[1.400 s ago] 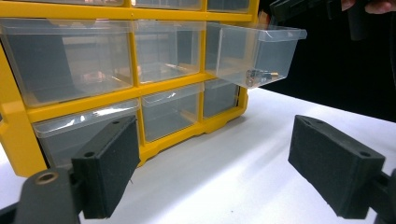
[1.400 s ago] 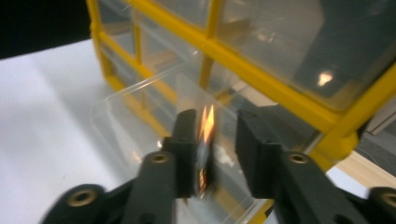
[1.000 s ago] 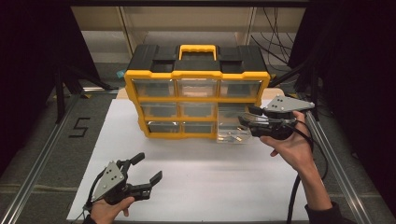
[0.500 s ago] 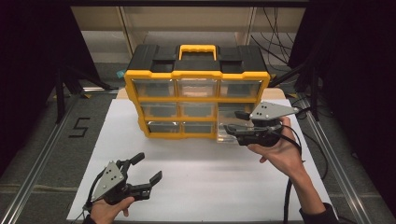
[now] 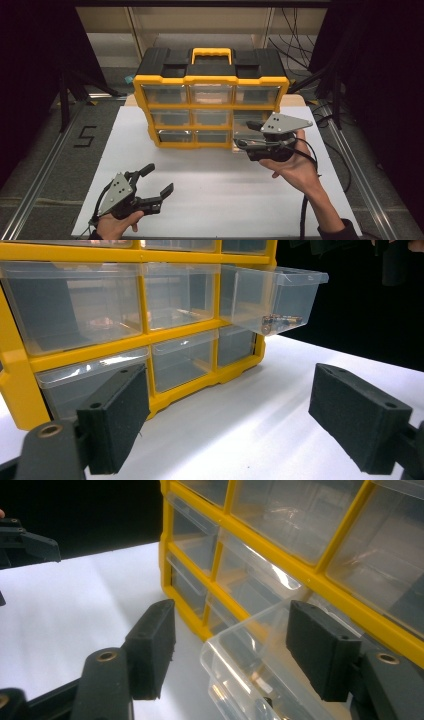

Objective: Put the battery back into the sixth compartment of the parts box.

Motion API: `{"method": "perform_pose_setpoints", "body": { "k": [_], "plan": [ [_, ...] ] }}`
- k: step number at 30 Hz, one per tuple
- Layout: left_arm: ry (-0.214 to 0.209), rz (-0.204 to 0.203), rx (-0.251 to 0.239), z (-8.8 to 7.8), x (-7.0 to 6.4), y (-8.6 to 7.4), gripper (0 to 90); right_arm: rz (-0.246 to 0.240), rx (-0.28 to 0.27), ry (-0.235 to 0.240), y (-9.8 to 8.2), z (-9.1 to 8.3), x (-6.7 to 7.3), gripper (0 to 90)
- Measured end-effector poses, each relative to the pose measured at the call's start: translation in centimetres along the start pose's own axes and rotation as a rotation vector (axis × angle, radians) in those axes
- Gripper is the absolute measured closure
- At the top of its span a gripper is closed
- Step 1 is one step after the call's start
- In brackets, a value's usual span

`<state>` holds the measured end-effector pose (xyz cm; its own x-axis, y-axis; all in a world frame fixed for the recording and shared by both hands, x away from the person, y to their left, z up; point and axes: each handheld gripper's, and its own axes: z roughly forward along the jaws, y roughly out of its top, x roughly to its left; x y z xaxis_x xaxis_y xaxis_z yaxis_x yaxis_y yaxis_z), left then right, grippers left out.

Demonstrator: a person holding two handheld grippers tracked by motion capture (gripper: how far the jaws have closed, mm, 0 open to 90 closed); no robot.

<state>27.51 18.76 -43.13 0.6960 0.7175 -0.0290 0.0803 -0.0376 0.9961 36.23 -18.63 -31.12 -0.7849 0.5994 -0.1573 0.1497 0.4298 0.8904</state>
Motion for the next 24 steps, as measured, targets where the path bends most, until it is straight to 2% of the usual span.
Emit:
{"method": "perform_pose_setpoints", "body": {
  "k": [6,8,10,14,18,21,24],
  "plan": [
    [0.000,0.001,-0.001,0.0,0.0,0.0,15.6,0.007,-0.019,0.009,-0.4,0.4,0.8,33.6],
    [0.000,0.000,0.001,0.0,0.0,0.0,15.6,0.019,-0.023,0.031,-0.6,0.4,1.2,32.7],
    [-0.001,0.002,0.000,0.0,0.0,0.0,15.6,0.008,-0.027,0.043,-0.8,0.4,1.7,32.3],
    [-0.001,0.000,0.003,0.0,0.0,0.0,15.6,0.009,-0.037,0.053,-1.2,0.3,2.6,31.9],
    [-0.001,-0.001,0.001,0.0,0.0,0.0,15.6,0.005,-0.059,0.054,-2.1,0.3,3.3,31.7],
    [0.001,0.001,0.004,0.0,0.0,-0.1,15.6,0.020,-0.082,0.053,-3.1,0.3,3.8,31.8],
    [-0.002,0.000,0.005,0.1,0.0,-0.1,15.6,0.028,-0.080,0.065,-3.8,0.2,4.0,31.8]
  ]
}}
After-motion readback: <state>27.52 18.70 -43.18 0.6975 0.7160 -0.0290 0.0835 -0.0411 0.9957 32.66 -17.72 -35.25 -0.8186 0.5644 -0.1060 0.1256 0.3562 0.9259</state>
